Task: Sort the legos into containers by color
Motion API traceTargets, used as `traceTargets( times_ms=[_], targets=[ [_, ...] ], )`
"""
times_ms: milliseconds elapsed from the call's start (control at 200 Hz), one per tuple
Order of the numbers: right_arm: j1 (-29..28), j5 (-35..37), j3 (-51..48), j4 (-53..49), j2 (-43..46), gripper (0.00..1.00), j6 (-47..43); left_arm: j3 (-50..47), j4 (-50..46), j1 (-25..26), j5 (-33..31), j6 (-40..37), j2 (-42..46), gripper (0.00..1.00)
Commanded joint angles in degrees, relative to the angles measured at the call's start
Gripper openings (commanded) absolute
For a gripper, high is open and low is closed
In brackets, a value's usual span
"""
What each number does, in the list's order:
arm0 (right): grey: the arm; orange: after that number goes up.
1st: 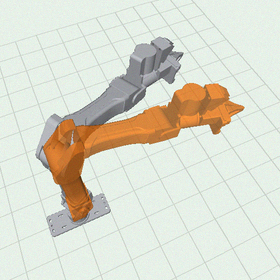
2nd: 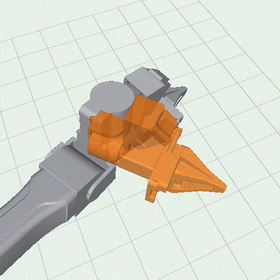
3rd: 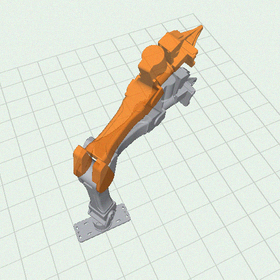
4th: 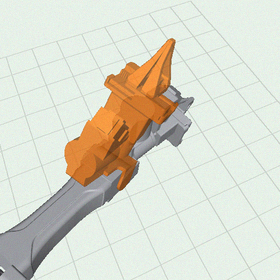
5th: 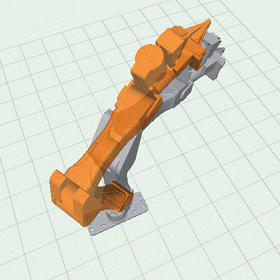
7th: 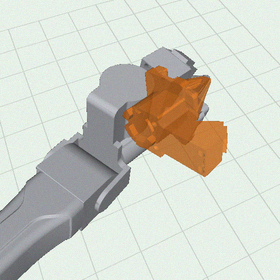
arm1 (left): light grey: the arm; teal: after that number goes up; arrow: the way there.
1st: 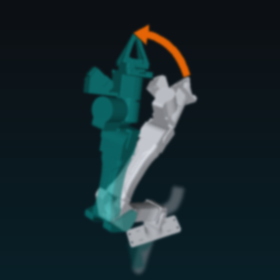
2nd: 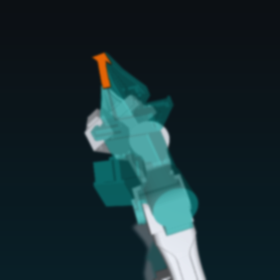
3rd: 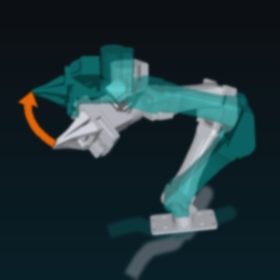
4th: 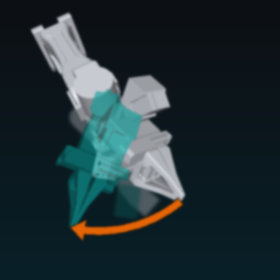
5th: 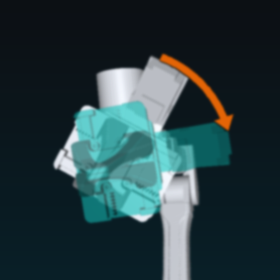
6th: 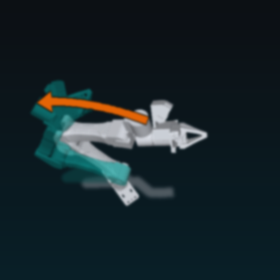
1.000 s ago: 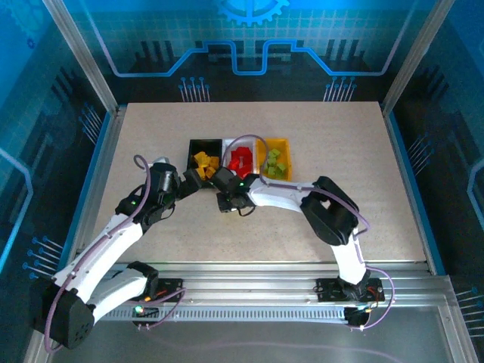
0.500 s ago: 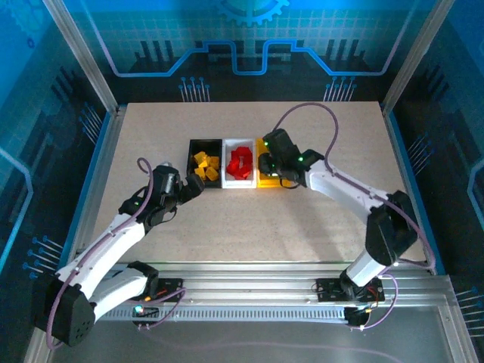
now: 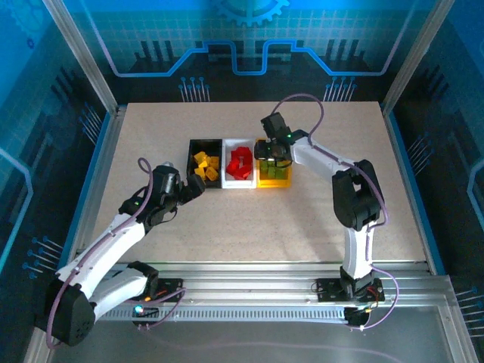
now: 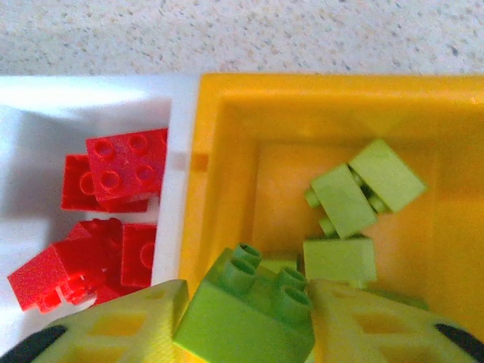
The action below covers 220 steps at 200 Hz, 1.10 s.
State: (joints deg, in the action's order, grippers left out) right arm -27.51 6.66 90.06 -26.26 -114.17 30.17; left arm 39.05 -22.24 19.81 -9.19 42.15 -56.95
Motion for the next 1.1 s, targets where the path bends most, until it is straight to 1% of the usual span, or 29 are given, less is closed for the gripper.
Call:
traceTargets(
  times_ms=[0, 60, 200, 355, 465, 535, 595, 640, 655, 665, 710, 790, 830, 870, 946, 1026, 1066, 1096],
  targets=[
    [1.6, -4.8, 1.2, 3.4, -1.1, 0.58, 0.5, -0.6, 0.0, 0.0, 1.5, 0.8, -0.1, 0.99],
    [1.7, -6.5, 0.5, 5.7, -0.5, 0.65, 0.3, -0.6, 0.2, 0.0, 1.6, 0.6, -0.1, 0.99],
    [1.5, -8.5, -3.6, 11.3, 3.7, 0.71, -0.4, -0.6, 1.3, 0.0, 2.7, 0.0, 0.2, 0.99],
    [1.4, -8.3, -15.0, 20.2, 15.4, 0.75, -1.5, -0.3, 2.7, 0.0, 2.3, -1.3, 2.2, 0.99],
    [0.9, -5.5, -24.9, 25.6, 26.0, 0.77, -2.6, -0.5, 5.1, 0.2, 0.3, -2.8, 4.9, 0.99],
    [0.7, -2.9, -30.4, 27.9, 32.8, 0.79, -3.4, -2.5, 10.7, 0.3, 0.1, -3.9, 6.9, 0.99],
    [0.4, 0.6, -33.9, 28.0, 37.4, 0.84, -3.6, -5.0, 16.4, 0.5, -1.1, -4.5, 8.4, 0.99],
    [0.5, 2.3, -36.3, 28.0, 40.3, 0.91, -3.5, -6.7, 20.1, 0.5, -2.6, -5.0, 9.0, 0.99],
    [0.5, 3.1, -37.2, 28.1, 41.3, 0.97, -3.3, -7.3, 21.4, 0.5, -2.9, -5.6, 9.1, 0.99],
    [0.5, 3.3, -37.8, 28.2, 41.8, 0.99, -3.1, -7.6, 22.4, 0.4, -3.2, -6.2, 9.2, 0.99],
    [0.8, 3.8, -41.2, 29.8, 44.5, 1.0, -3.0, -8.2, 25.2, 0.4, -5.0, -8.5, 9.1, 0.99],
    [0.9, 6.3, -46.8, 32.6, 48.6, 1.0, -1.1, -7.2, 26.6, 0.1, -11.1, -14.6, 7.0, 0.99],
    [1.0, 8.2, -48.4, 32.4, 50.4, 1.0, 0.0, -6.3, 27.0, -0.5, -15.2, -18.4, 5.0, 0.99],
    [1.0, 10.1, -49.7, 31.7, 51.8, 1.0, 0.7, -5.8, 28.5, -1.6, -17.5, -23.0, 2.5, 0.99],
    [1.3, 13.7, -50.7, 29.1, 54.1, 1.0, 1.4, -5.3, 31.9, -5.5, -17.0, -30.5, -3.6, 0.99],
    [2.0, 16.2, -52.1, 27.5, 56.4, 1.0, 2.2, -4.4, 32.4, -10.4, -17.0, -31.8, -10.7, 0.99],
    [2.7, 15.8, -53.0, 27.5, 57.5, 1.0, 2.4, -5.1, 34.7, -11.5, -17.5, -32.4, -13.5, 0.99],
    [3.3, 15.3, -53.4, 27.3, 58.2, 1.0, 2.6, -5.9, 37.4, -11.8, -17.1, -34.4, -15.1, 0.99]
  ],
)
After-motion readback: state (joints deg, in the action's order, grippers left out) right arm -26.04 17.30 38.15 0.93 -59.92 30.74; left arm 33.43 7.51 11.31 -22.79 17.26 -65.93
